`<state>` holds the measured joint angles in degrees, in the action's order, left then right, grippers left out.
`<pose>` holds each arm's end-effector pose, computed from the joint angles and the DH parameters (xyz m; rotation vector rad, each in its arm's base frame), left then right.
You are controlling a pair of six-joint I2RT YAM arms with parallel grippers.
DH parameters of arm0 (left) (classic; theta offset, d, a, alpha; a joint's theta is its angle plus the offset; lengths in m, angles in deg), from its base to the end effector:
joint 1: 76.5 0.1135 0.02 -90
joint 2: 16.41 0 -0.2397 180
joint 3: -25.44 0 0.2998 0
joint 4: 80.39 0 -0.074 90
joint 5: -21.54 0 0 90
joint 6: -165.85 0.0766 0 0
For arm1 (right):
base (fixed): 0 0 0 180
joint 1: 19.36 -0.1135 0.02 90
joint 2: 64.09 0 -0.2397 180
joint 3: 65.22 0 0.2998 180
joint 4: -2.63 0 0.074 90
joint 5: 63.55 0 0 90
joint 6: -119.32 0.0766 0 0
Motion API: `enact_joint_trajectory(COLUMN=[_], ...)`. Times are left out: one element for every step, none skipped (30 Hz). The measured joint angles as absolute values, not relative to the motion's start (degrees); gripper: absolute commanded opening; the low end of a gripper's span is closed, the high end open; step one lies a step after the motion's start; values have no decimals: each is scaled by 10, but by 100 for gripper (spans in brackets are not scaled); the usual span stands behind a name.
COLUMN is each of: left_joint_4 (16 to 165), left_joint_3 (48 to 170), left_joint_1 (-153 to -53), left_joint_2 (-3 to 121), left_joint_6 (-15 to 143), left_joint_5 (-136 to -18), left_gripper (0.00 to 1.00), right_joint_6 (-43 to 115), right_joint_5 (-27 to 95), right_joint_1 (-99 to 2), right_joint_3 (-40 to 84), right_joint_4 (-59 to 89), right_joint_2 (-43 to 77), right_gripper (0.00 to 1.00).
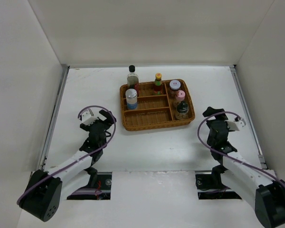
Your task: Organize the condiment bottles
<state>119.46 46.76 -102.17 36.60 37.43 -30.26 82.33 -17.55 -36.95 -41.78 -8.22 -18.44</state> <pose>0.2569 -0.0709 0.1199 -0.6534 1.6107 -0.2299 0.2607 0.0268 0.1462 1.0106 1.3900 0.2342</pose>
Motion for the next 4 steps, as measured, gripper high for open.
enact_joint_trajectory(left_joint_4=[1184,1172,1158,1145], left_joint_3=[471,476,485,495], left_joint_1=[-1020,-1020,-1020,-1020], left_joint_2=[366,366,367,368], left_joint_6=[373,372,370,369], left_joint_5=[-303,-303,-303,-303], left_gripper=[100,100,100,100], right_joint_6=[828,831,832,834], right_joint_5=[-173,-169,-165,-161], right_joint_1=[-369,-369,-369,-369], right_joint_3=[-418,-418,-418,-418], right_joint_4=[-82,-83,-83,-83], right_joint_2=[-177,-168,-159,-153], right_gripper=[100,100,100,100])
